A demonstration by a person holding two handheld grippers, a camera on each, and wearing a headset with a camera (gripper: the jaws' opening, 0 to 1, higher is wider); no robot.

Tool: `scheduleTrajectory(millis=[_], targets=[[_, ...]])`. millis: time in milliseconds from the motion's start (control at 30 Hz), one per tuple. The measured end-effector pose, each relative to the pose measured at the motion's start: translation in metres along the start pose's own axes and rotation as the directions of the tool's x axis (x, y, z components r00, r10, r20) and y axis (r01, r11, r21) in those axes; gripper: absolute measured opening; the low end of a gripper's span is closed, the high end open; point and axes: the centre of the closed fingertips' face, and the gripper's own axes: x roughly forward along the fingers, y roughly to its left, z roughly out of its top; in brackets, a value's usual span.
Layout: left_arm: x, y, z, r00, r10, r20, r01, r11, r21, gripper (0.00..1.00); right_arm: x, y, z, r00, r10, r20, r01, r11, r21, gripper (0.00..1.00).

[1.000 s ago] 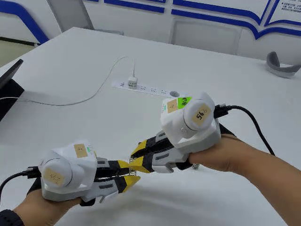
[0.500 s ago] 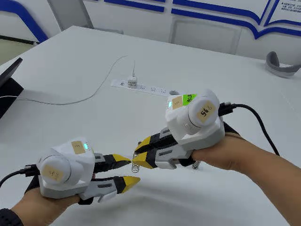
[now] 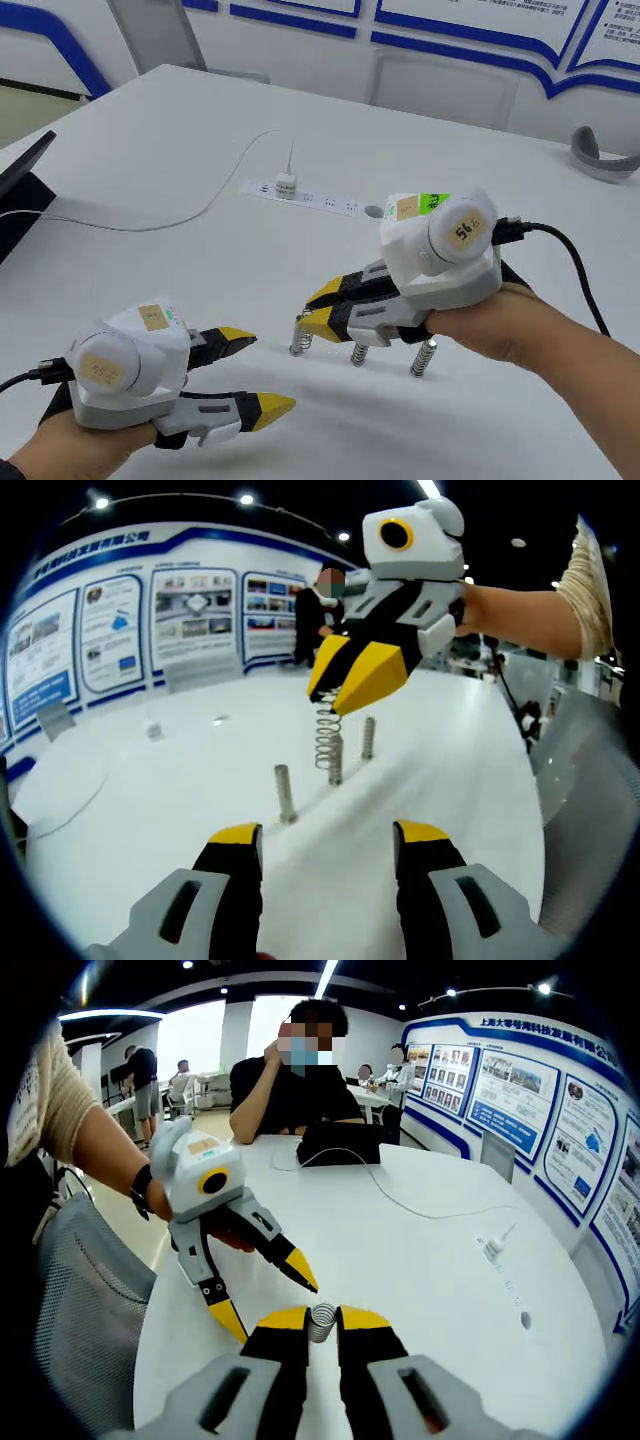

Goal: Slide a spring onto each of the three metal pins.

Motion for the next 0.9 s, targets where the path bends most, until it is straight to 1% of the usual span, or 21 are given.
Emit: scheduleTrajectory(millis=[67, 167, 300, 433, 600, 733, 900], targets=[[0.0, 0.0, -0.001, 1.0, 0.002, 0.0, -0.002, 1.0, -0.01, 0.57, 0.0, -0.006, 0.002, 0.9997, -0.023, 0.01, 0.023, 1.0, 0.006, 0.11], [0.0, 0.001, -0.003, 1.0, 0.004, -0.005, -0.004, 1.0, -0.009, 0.58, 0.002, -0.016, 0.002, 0.9977, -0.067, 0.012, 0.067, 0.998, 0.009, 0.11], [0.0, 0.0, -0.004, 0.9999, 0.002, -0.011, -0.002, 1.0, -0.009, 0.59, 0.006, -0.025, 0.002, 0.995, -0.098, 0.019, 0.097, 0.995, 0.029, 0.11], [0.001, 0.002, -0.004, 0.9999, 0.005, -0.013, -0.005, 1.0, -0.012, 0.6, 0.014, -0.03, -0.002, 0.9945, -0.105, 0.006, 0.105, 0.994, 0.032, 0.11], [0.0, 0.004, -0.003, 0.9999, 0.009, -0.009, -0.009, 1.0, -0.015, 0.61, 0.021, -0.031, -0.004, 0.9956, -0.094, -0.005, 0.094, 0.995, 0.043, 0.11], [0.0, 0.005, -0.004, 0.9999, 0.011, -0.011, -0.011, 1.0, -0.017, 0.61, 0.023, -0.032, -0.004, 0.9957, -0.092, -0.003, 0.092, 0.995, 0.044, 0.11], [0.0, 0.005, -0.006, 0.9999, 0.011, -0.013, -0.011, 1.0, -0.017, 0.61, 0.024, -0.032, -0.009, 0.9957, -0.09, -0.02, 0.091, 0.995, 0.05, 0.11]])
